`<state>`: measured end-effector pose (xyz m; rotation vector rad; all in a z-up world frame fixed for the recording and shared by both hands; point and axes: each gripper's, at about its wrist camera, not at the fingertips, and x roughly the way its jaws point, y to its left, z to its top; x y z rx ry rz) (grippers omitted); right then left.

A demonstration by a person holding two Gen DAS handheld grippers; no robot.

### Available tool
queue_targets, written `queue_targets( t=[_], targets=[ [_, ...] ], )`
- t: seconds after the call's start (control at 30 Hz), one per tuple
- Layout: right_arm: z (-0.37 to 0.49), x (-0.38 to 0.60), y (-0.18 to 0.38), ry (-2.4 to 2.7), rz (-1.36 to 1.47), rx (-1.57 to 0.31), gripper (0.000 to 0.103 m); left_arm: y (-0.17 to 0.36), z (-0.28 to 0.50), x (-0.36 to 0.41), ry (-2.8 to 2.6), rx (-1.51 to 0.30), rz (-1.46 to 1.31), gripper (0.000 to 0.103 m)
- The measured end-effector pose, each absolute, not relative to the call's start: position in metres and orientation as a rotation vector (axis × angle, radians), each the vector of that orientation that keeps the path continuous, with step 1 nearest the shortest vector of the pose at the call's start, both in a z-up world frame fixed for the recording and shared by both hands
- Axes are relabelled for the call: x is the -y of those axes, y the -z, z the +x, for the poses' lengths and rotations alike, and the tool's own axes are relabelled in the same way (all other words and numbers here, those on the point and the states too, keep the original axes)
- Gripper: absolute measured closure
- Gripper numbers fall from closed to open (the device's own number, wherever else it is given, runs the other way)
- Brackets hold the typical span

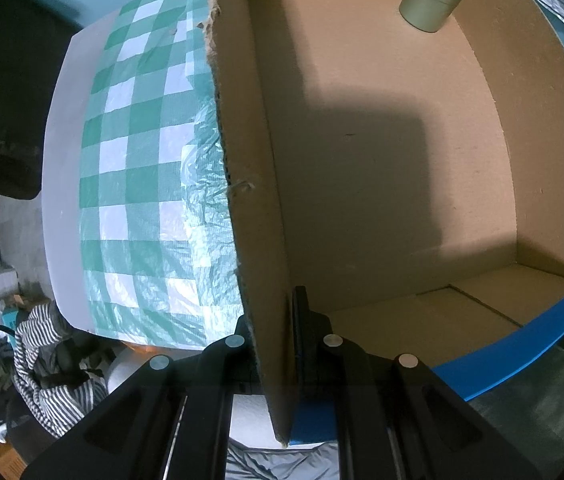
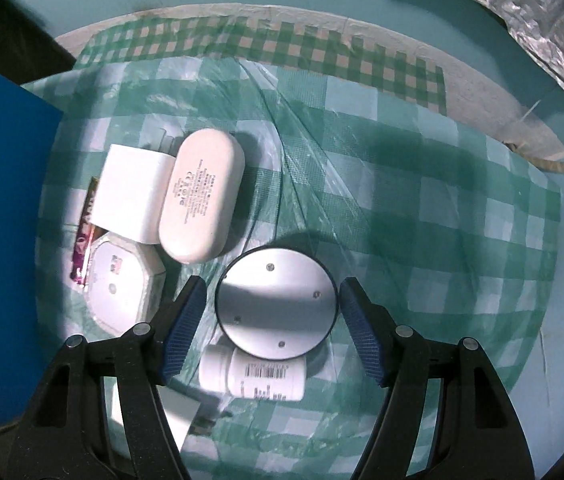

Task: Organize rigid objects
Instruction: 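Move the right gripper to the grey round puck and grasp it, then carry the grey puck into the box beside the tin and release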

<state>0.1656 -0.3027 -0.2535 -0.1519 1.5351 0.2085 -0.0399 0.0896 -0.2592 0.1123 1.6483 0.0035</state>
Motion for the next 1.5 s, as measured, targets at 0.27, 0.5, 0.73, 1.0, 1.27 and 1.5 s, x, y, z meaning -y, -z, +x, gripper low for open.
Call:
queue_targets(
  t=[0.27,0.5,0.73,1.0,1.27,1.5],
  targets=[
    [0.168,0.303,0.266,-0.188,-0.159,-1.559,0.039,0.259,-0.042,-0.092,-0.002,-1.648,0.117,0.095],
    [0.167,0.303,0.265,-0.197,-0.162,-1.556,0.04,0.257,-0.044,-0.094,0.007,-1.648,0.122,0.095],
    [0.16,0.294,0.251,-0.217,-0.175,-1.552,0.041,0.258,-0.041,-0.093,0.018,-1.648,0.131,0.095],
    [0.157,0.283,0.232,-0.236,-0.172,-1.546,0.041,0.257,-0.04,-0.092,0.03,-1.645,0.139,0.095],
    [0.152,0.257,0.203,-0.292,-0.174,-1.529,0.041,0.256,-0.039,-0.098,0.042,-1.636,0.138,0.095],
    [0.152,0.222,0.175,-0.374,-0.199,-1.495,0.041,0.255,-0.038,-0.102,0.055,-1.63,0.14,0.095]
  ],
)
